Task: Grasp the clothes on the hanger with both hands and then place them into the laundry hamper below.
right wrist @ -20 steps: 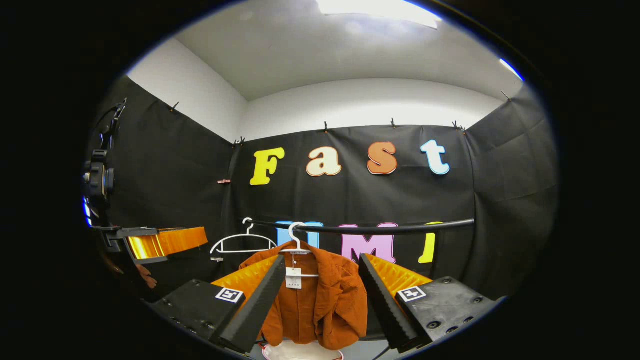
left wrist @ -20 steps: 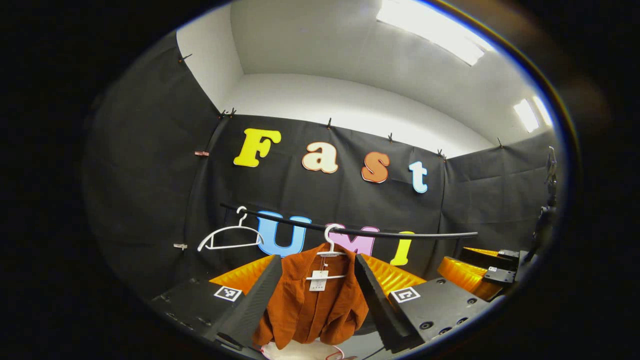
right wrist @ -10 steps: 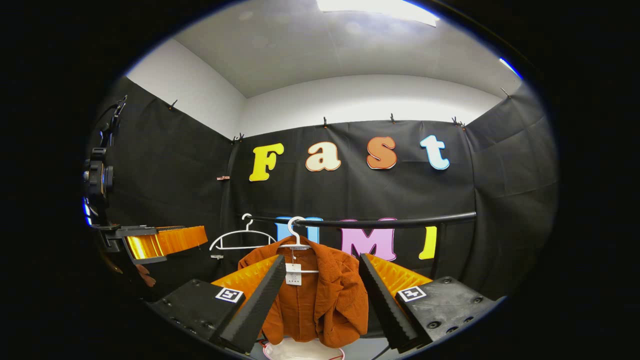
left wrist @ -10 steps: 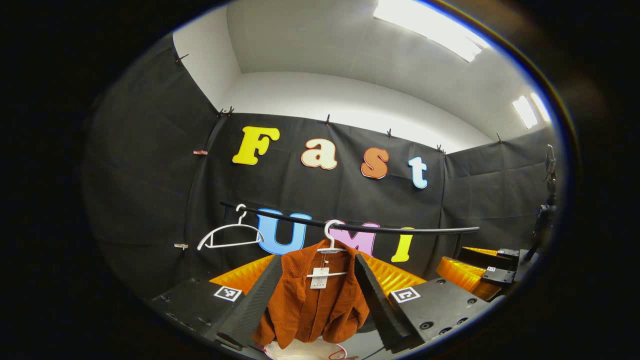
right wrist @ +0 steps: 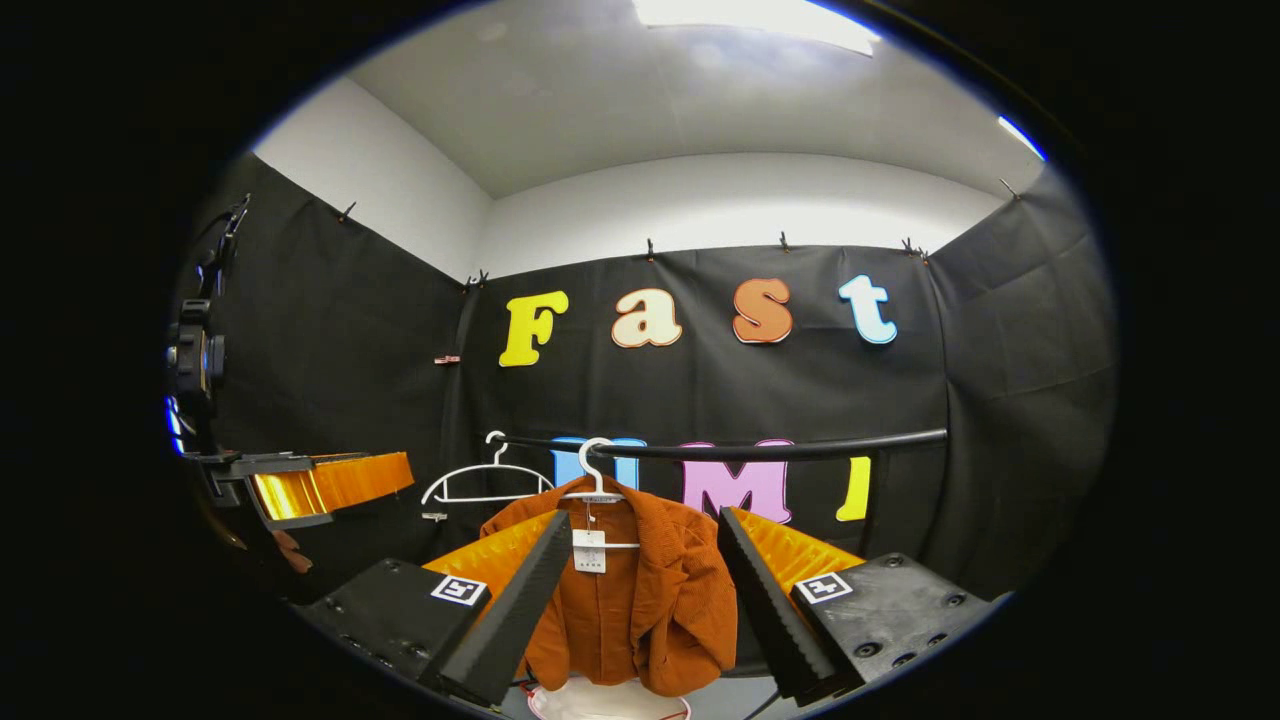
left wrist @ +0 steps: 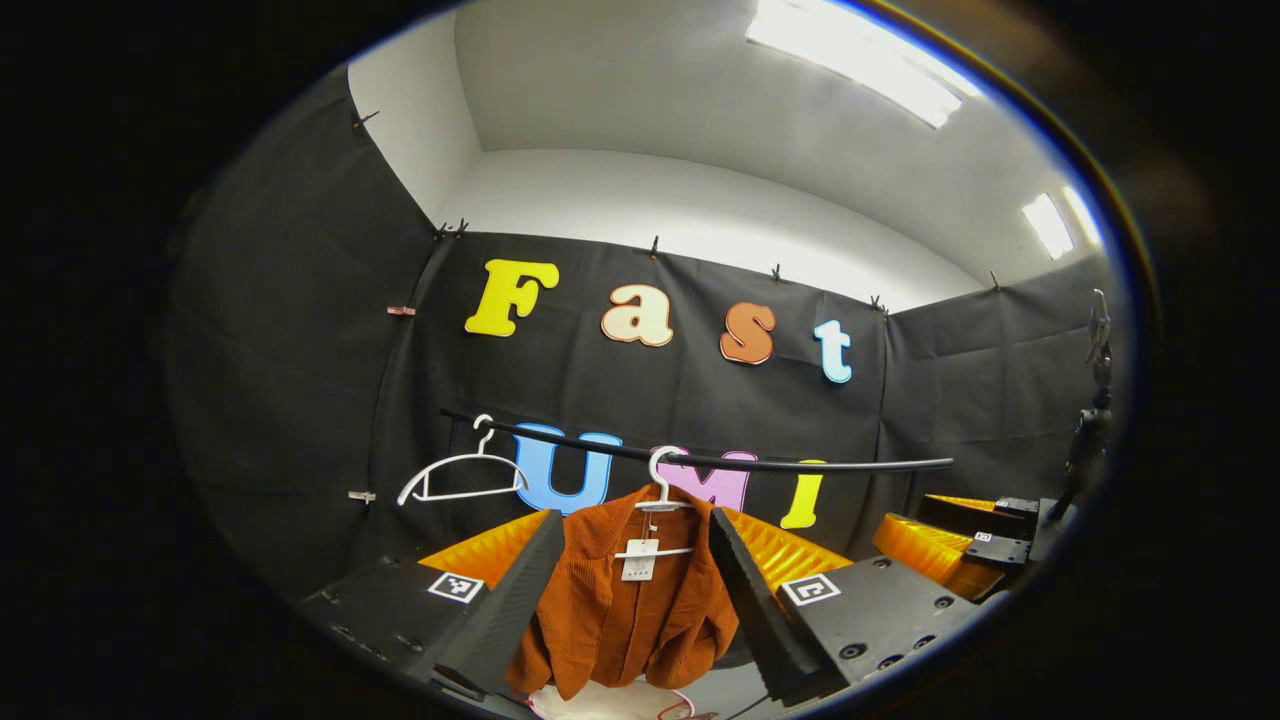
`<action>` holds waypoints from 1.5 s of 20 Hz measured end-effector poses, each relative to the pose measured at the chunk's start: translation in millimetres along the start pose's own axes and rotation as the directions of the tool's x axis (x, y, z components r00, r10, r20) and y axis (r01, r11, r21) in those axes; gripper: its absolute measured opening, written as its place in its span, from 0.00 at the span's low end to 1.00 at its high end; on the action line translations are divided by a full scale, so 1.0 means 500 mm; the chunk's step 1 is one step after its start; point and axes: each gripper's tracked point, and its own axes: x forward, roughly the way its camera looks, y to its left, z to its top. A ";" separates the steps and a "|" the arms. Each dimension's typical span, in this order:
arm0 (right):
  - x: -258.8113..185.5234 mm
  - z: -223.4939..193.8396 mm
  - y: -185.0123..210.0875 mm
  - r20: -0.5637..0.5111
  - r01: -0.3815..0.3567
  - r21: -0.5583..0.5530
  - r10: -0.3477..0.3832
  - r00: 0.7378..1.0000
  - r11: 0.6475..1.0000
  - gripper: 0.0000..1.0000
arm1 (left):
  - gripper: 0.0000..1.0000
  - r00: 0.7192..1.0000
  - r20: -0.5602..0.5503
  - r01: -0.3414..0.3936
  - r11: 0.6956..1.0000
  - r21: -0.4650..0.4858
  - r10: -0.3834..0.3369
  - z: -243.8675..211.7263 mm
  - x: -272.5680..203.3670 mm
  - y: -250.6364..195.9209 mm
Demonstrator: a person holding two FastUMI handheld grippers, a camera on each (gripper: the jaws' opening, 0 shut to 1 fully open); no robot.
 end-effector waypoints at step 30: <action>0.207 -0.222 0.031 -0.096 -0.024 -0.067 0.018 0.995 0.997 0.96 | 0.90 0.977 -0.208 -0.073 0.995 -0.075 0.056 -0.330 0.221 0.191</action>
